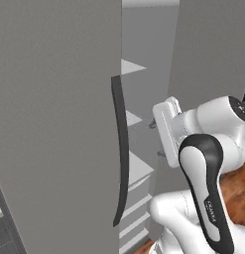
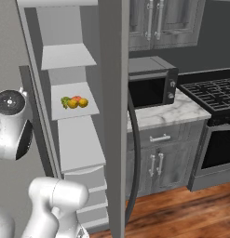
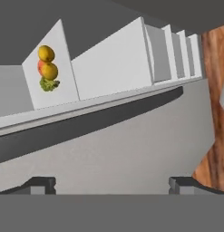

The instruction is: Take the lemons from the highest rack and move them to the second highest rack where the squash and broccoli are located, to maximize freezer space. Close the freezer door after rearranging.

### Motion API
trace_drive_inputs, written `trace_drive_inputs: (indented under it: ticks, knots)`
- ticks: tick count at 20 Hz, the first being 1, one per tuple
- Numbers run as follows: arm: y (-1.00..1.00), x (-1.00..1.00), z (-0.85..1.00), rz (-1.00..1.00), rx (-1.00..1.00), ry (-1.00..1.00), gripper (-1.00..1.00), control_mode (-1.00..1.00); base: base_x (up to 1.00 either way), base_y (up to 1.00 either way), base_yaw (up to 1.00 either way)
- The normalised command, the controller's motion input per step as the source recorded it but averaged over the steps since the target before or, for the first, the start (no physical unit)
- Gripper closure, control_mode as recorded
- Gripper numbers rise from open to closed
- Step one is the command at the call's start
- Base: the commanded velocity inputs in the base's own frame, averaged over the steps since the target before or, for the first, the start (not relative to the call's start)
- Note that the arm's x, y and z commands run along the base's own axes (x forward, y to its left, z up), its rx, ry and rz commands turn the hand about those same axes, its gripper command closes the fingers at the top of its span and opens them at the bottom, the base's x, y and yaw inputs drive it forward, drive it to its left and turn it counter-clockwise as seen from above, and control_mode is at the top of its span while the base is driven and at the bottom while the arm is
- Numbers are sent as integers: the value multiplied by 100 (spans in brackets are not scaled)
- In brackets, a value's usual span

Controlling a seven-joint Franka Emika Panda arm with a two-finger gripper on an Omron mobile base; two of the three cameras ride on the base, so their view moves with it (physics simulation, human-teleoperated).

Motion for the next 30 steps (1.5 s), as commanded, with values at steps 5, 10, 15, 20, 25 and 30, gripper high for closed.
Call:
trace_drive_inputs:
  ticks: [5,10,15,20,25,30]
  knots:
    - [0,-9,-11,0,-1,2,-100,-100,0,0,0]
    - [-2,-30,-13,0,0,-5,-100,100,-60,-23,-9]
    - [0,0,0,0,0,0,-100,100,-54,-76,-17]
    - [0,0,0,0,0,0,-100,100,-1,-99,1]
    - [0,0,0,0,0,0,-100,100,0,-100,12]
    - [0,0,0,0,0,0,-100,100,11,-94,21]
